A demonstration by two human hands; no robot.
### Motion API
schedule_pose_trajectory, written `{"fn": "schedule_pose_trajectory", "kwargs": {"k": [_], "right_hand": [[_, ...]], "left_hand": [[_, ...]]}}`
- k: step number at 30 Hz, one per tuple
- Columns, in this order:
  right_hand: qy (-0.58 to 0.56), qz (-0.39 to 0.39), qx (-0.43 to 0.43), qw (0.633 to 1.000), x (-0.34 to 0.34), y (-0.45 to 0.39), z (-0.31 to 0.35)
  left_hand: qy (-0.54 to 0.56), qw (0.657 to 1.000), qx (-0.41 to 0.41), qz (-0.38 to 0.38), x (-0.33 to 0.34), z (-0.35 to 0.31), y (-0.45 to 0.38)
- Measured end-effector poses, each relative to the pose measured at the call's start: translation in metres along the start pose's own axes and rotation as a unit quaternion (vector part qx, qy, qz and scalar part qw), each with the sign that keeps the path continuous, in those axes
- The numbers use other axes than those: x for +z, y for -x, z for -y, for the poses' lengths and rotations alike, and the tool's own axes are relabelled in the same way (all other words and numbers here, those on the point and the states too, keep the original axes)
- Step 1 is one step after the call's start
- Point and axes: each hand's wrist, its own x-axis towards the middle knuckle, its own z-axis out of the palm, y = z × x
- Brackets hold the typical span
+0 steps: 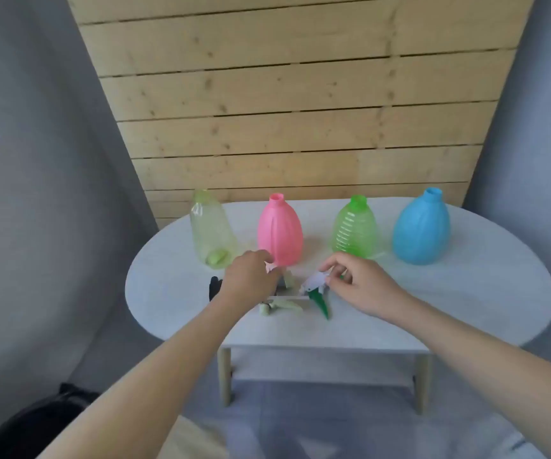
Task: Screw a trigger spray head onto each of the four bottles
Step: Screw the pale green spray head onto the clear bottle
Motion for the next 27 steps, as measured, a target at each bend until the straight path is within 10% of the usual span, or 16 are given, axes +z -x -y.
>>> {"fn": "schedule_pose_trajectory", "kwargs": {"k": [27], "right_hand": [[0.052, 0.000, 0.024, 0.998, -0.003, -0.031, -0.009]], "left_hand": [[0.298, 0.954, -0.022, 0.005, 0.011, 0.012, -0.016]]}}
